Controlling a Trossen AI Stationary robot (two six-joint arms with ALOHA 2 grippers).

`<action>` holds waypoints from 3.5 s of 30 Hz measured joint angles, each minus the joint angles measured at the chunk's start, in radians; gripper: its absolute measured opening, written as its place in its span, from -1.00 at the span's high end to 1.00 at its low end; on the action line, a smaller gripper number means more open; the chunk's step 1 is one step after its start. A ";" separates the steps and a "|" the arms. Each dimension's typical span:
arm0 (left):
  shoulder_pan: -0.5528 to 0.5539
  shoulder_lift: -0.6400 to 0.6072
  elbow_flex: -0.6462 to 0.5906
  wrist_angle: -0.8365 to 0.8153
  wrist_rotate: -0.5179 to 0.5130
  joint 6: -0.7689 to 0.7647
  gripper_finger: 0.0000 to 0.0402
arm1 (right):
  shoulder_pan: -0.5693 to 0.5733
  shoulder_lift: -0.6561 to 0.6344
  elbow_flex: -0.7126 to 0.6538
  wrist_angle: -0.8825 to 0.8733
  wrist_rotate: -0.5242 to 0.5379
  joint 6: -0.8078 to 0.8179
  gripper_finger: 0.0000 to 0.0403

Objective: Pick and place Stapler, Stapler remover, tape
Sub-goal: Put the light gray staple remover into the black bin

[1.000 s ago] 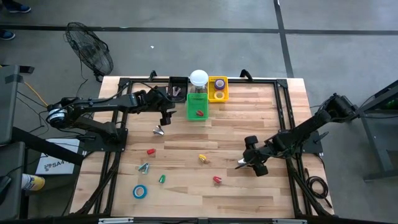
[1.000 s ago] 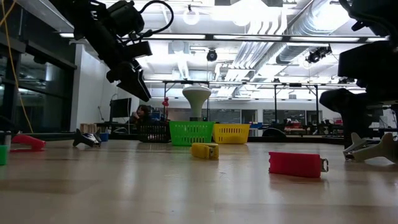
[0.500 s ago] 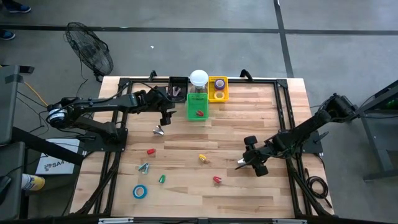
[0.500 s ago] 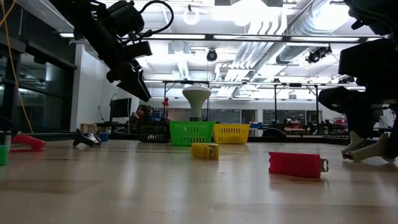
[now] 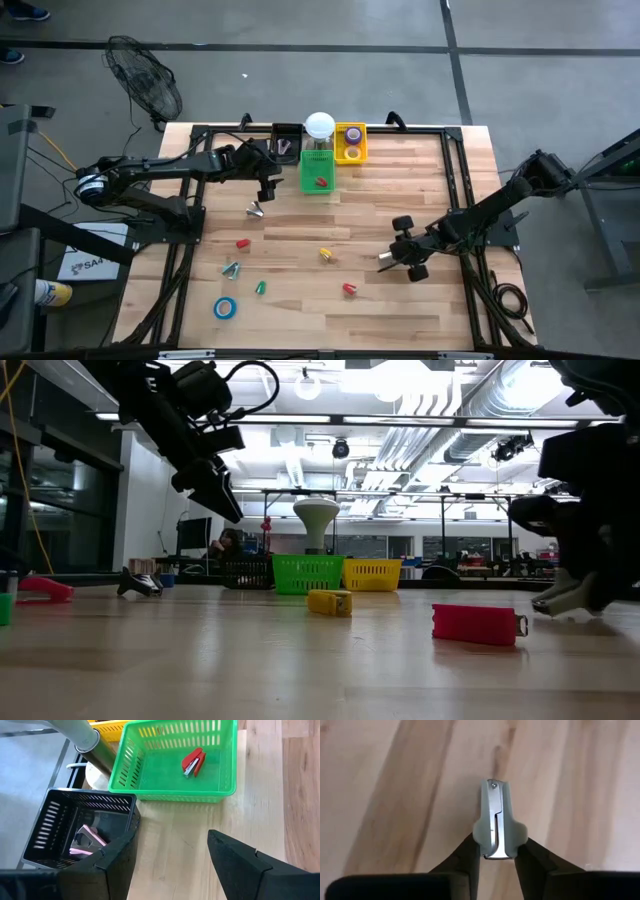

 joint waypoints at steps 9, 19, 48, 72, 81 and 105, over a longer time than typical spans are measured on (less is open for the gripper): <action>0.000 0.000 0.000 0.083 0.051 0.011 -0.18 | -0.019 0.000 0.000 0.142 0.320 -0.131 0.58; -0.009 0.037 0.000 0.287 0.166 0.040 -0.18 | -0.160 0.000 0.000 0.458 0.390 -0.480 0.58; -0.223 0.355 0.011 1.019 0.197 0.152 -0.18 | -0.513 0.056 0.001 0.964 -0.021 -0.655 0.58; -0.221 0.385 0.037 0.948 0.226 0.195 -0.18 | -0.540 0.218 0.058 1.056 -0.021 -0.664 0.58; -0.221 0.385 0.037 0.924 0.187 0.203 -0.18 | -0.540 0.218 0.058 1.056 -0.027 -0.661 0.58; -0.220 0.385 0.036 0.917 0.205 0.202 0.50 | -0.540 0.218 0.060 1.045 -0.029 -0.649 0.58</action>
